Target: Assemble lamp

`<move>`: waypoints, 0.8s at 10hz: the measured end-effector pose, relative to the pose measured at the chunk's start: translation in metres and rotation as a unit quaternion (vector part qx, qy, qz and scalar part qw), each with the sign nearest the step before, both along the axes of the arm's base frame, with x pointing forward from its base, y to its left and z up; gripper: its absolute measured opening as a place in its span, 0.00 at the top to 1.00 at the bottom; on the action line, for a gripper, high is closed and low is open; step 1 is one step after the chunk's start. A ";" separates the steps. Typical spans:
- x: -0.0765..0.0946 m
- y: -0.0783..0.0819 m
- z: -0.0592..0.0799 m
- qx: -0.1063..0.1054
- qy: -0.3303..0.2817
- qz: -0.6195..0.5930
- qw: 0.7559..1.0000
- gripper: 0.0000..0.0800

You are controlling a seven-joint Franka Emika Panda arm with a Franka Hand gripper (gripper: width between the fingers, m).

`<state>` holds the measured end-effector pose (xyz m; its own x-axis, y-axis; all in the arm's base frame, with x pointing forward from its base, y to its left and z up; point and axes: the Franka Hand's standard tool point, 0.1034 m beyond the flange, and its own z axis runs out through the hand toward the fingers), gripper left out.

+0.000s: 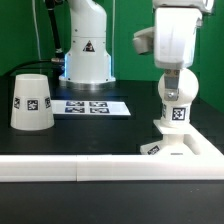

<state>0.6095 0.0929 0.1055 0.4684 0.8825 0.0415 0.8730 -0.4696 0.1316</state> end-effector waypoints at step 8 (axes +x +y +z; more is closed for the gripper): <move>0.000 0.003 -0.001 0.044 -0.012 -0.260 0.965 0.28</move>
Offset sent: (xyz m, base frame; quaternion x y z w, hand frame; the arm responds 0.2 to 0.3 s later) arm 0.0000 0.0000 0.0000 0.0000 0.0000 0.1296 0.9916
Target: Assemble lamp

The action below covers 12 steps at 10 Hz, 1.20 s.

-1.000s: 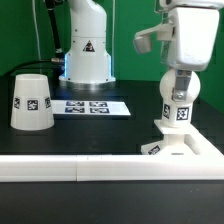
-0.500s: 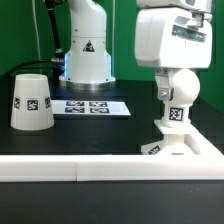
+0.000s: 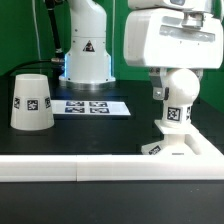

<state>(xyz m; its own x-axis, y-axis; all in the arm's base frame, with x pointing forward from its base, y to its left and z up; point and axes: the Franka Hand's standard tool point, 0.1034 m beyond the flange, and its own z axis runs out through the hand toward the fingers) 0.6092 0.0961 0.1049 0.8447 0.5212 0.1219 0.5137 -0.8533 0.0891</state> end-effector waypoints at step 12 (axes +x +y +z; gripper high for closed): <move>0.000 -0.001 0.001 0.065 0.000 -0.399 0.915 0.28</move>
Offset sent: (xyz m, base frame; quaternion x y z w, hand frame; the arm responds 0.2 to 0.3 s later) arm -0.0008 0.0017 -0.0003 -0.0142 -0.0121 0.2825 0.9591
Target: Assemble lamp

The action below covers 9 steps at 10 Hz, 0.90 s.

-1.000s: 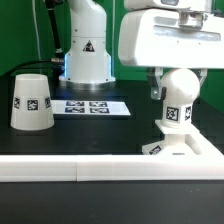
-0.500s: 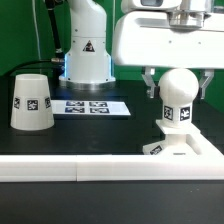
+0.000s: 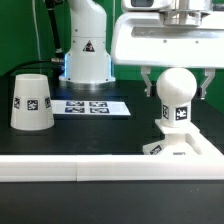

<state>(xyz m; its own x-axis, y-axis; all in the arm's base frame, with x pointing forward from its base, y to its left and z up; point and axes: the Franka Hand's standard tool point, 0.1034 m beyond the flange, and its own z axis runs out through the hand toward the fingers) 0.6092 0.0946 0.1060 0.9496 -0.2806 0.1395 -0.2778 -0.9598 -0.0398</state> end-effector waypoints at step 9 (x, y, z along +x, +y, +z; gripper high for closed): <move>-0.008 0.010 0.000 0.071 0.058 -0.365 0.927 0.28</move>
Offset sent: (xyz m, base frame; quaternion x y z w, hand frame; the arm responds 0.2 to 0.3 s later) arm -0.0020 0.0095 -0.0009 -0.0230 -0.0451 0.2064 0.9771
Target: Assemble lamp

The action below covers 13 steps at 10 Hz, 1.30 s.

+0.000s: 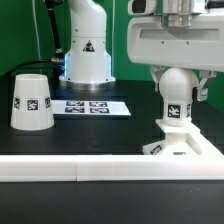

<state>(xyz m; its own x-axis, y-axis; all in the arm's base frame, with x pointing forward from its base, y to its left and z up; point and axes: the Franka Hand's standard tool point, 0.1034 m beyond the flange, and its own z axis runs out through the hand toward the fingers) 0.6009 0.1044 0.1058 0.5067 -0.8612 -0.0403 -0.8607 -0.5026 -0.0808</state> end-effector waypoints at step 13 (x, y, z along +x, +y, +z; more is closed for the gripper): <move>0.005 0.008 0.001 0.018 -0.034 0.097 0.995 0.13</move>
Offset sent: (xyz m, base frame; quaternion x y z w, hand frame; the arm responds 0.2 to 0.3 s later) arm 0.0043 -0.0001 -0.0067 0.0084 -0.0261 0.1537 0.9877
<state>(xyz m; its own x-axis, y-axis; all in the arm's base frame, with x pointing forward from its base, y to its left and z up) 0.6061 0.1124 0.1071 0.6655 -0.7458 -0.0304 -0.7401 -0.6541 -0.1566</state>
